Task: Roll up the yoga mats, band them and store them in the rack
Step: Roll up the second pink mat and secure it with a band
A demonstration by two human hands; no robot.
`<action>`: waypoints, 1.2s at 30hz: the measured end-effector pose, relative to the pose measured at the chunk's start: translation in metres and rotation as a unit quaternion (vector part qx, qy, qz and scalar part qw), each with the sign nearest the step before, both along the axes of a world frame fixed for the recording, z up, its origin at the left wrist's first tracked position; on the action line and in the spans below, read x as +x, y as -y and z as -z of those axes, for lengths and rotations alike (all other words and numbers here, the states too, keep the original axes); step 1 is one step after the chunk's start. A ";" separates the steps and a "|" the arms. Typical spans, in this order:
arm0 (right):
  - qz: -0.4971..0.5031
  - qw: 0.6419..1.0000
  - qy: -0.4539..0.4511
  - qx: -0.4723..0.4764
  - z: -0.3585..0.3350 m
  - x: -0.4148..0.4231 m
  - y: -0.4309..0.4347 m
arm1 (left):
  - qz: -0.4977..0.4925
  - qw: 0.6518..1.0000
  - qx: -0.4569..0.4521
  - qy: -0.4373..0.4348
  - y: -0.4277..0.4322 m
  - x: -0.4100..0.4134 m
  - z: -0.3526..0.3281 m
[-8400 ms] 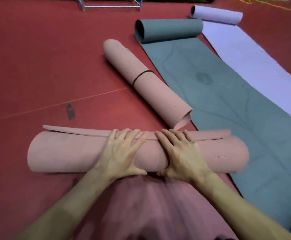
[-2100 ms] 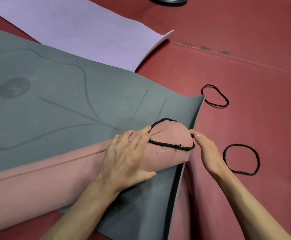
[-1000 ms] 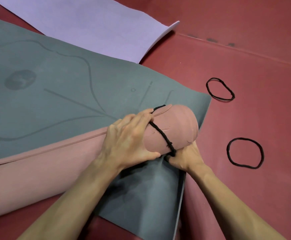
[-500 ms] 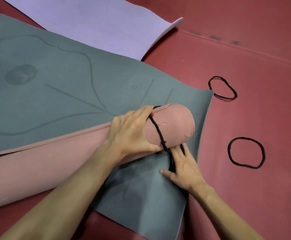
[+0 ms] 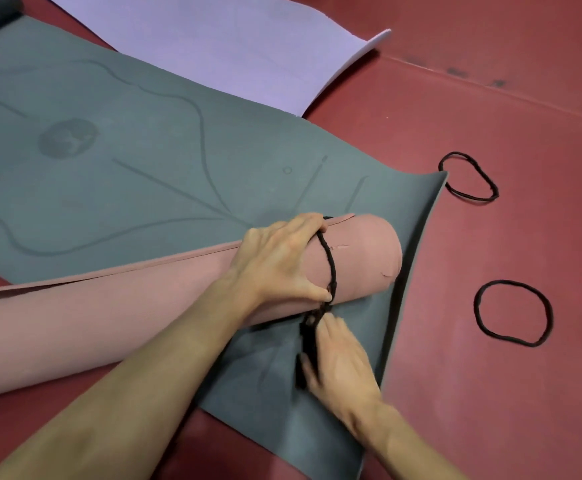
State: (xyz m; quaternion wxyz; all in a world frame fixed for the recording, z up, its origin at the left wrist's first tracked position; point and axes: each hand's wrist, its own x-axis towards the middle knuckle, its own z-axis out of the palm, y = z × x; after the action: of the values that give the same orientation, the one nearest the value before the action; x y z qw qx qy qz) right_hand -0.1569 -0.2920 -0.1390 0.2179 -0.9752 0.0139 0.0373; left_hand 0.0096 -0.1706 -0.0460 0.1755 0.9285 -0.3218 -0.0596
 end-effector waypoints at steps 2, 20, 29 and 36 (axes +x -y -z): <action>-0.014 1.000 0.005 -0.009 0.004 -0.017 -0.006 | 0.021 0.999 0.018 -0.021 0.003 -0.004 0.010; -0.086 0.974 0.192 -0.081 -0.037 0.004 0.069 | -0.028 1.000 0.001 -0.001 0.002 -0.015 0.025; -0.184 0.969 -0.085 -0.140 -0.102 0.128 0.110 | -0.025 0.997 -0.036 0.065 0.001 -0.031 0.035; -0.184 0.951 -0.233 -0.086 -0.102 0.151 0.073 | -0.060 0.992 -0.059 0.095 -0.001 -0.041 0.041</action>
State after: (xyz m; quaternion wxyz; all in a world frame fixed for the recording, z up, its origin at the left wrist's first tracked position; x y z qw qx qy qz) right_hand -0.0060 -0.3655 -0.0372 0.1136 -0.9401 -0.1125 0.3012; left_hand -0.0317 -0.1699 -0.0875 0.2022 0.9354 -0.2841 0.0587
